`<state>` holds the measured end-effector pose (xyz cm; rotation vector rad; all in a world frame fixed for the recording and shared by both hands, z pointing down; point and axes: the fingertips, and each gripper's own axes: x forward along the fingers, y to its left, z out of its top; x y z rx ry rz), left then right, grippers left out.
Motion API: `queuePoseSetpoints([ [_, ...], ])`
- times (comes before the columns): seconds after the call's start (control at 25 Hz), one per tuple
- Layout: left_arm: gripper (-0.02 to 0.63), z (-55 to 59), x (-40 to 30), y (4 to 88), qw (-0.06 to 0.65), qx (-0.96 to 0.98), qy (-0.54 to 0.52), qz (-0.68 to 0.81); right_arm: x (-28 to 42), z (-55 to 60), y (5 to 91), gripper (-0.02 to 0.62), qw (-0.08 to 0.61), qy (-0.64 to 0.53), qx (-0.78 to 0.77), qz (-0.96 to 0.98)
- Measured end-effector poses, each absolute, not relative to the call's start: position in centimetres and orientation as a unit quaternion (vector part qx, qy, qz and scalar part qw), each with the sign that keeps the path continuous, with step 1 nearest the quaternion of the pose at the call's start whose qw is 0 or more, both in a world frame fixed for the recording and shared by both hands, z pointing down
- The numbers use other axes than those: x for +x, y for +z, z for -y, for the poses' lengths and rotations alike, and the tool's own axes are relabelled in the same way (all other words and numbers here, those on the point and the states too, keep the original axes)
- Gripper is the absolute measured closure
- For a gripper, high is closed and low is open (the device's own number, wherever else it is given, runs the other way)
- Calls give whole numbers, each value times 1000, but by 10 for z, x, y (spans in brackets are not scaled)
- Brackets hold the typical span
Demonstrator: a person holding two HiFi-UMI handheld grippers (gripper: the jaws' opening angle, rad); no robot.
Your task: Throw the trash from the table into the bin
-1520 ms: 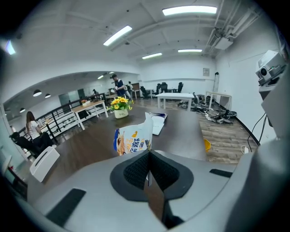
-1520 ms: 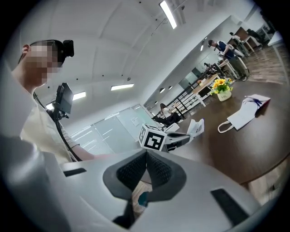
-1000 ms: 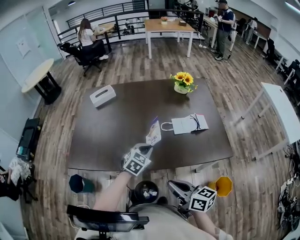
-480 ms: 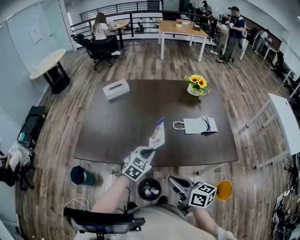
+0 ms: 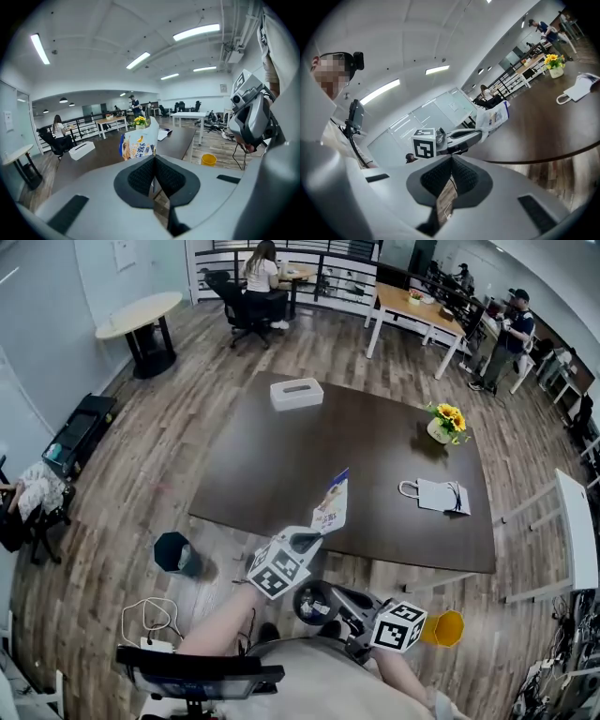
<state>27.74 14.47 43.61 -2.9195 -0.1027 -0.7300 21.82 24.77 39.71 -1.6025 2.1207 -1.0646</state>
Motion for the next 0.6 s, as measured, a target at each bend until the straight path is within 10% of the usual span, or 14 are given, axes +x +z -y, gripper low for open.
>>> queuePoseSetpoints([
  [0.6,592,-131,209,398,31,-978,-207,-24,186,-211,395,581,122,-375,-508,-766],
])
